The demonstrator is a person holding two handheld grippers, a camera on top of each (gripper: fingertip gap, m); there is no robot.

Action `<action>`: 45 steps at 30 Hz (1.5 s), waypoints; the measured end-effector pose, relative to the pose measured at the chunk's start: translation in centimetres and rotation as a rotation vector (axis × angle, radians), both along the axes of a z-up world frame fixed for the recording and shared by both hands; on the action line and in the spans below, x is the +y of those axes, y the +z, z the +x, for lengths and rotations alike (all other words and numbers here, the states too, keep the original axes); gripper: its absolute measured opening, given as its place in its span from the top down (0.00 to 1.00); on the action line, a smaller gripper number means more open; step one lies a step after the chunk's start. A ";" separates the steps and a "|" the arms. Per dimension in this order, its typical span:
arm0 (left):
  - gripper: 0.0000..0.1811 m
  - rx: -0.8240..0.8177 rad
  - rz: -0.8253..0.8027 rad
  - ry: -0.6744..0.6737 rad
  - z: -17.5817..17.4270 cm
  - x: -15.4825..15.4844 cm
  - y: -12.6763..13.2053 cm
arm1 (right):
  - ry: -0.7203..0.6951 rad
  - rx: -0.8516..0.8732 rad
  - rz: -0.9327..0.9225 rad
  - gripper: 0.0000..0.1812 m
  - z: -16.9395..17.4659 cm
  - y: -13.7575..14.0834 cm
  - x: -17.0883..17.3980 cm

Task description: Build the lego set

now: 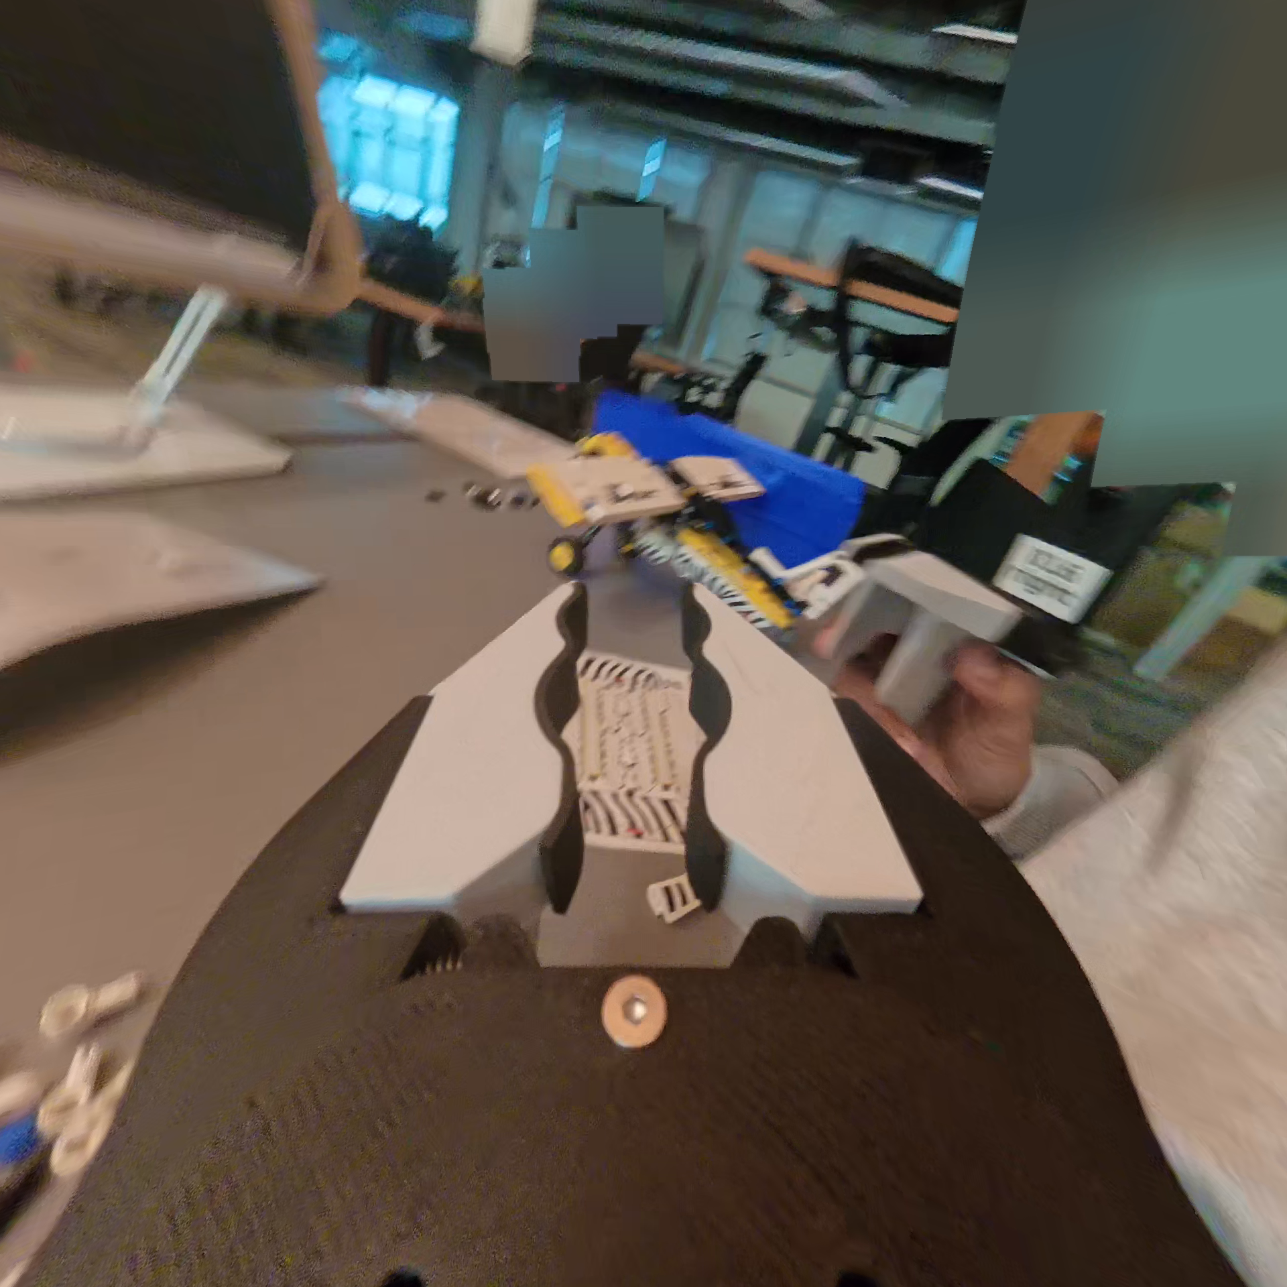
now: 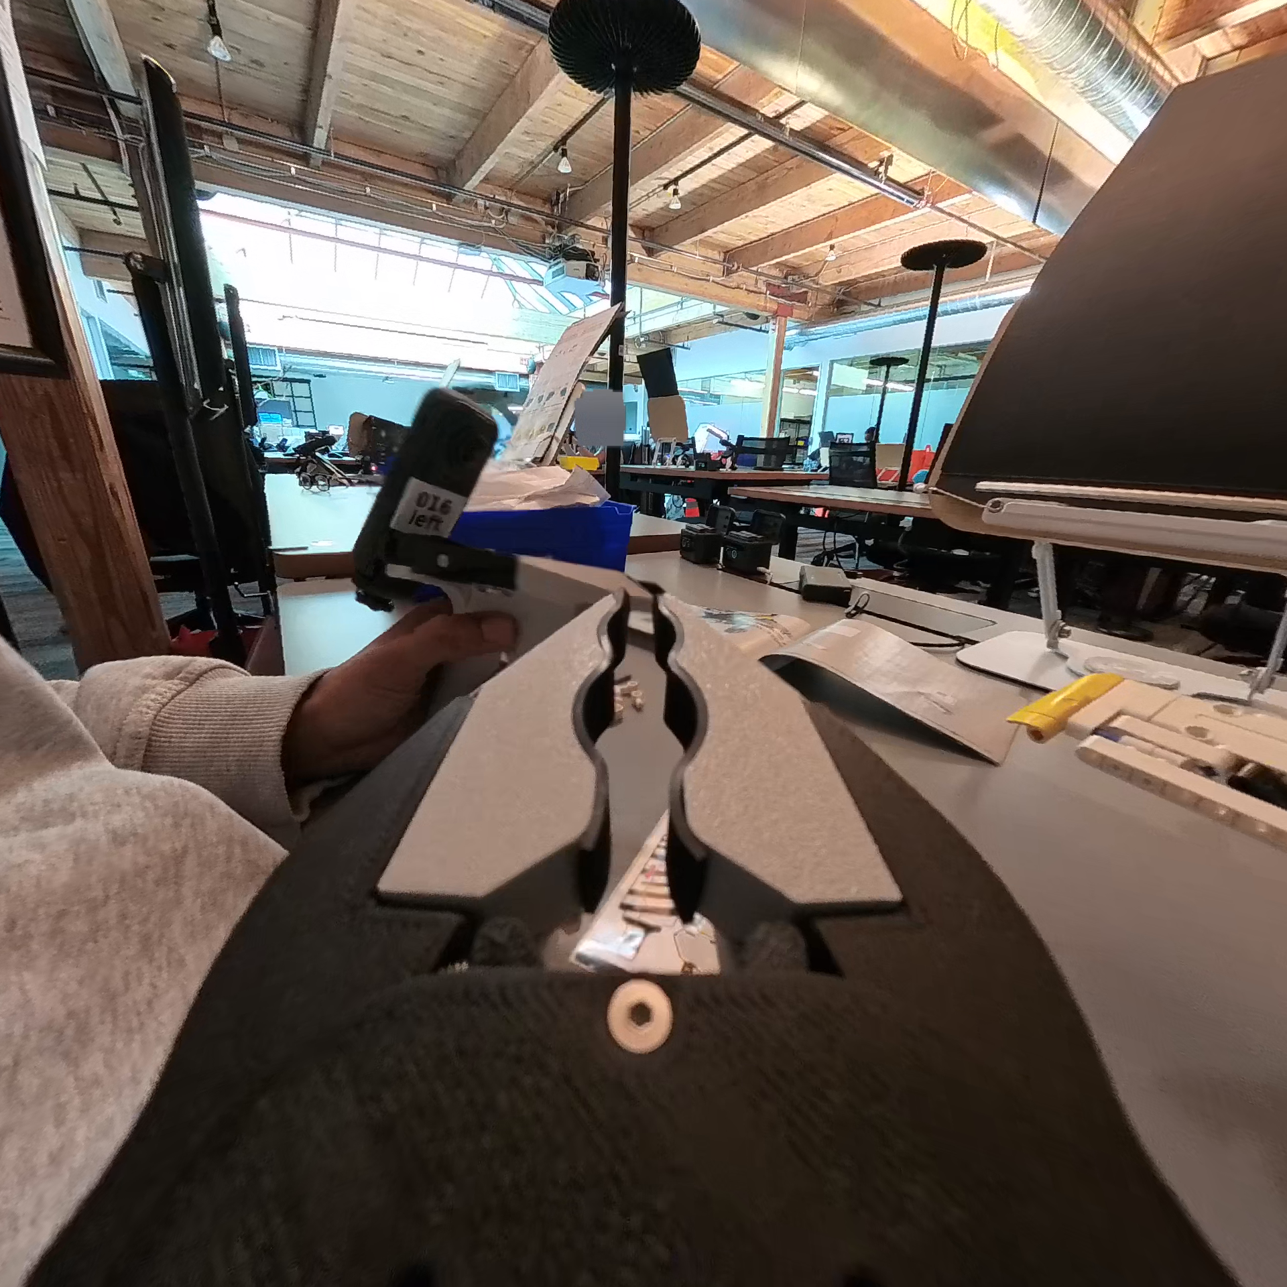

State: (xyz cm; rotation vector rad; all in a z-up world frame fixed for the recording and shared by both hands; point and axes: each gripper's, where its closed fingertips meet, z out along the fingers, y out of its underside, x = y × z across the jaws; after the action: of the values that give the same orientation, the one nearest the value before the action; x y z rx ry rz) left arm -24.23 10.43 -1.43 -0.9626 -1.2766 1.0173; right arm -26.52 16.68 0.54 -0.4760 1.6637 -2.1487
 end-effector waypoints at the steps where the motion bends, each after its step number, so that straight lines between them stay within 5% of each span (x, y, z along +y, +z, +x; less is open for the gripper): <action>1: 0.89 0.048 -0.097 -0.046 0.4 1.6 1.1 | -0.005 -0.003 -0.010 0.98 -0.1 0.2 0.1; 5: 1.00 0.044 -0.488 -0.128 0.5 6.8 1.2 | -0.016 -0.027 -0.034 1.00 -0.6 0.6 0.4; 8: 0.99 -0.032 -0.590 -0.138 -0.5 7.9 -0.2 | -0.009 -0.038 -0.023 1.00 -0.7 0.5 0.3; 45: 1.00 -0.126 -0.417 -0.080 -1.6 4.7 -1.7 | 0.011 -0.068 0.013 0.98 -0.8 0.2 -0.1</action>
State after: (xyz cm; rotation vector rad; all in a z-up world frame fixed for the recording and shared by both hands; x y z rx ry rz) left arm -25.84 15.11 -3.16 -1.4039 -1.1378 1.2011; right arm -27.27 16.61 0.70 -0.4022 1.6331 -2.1216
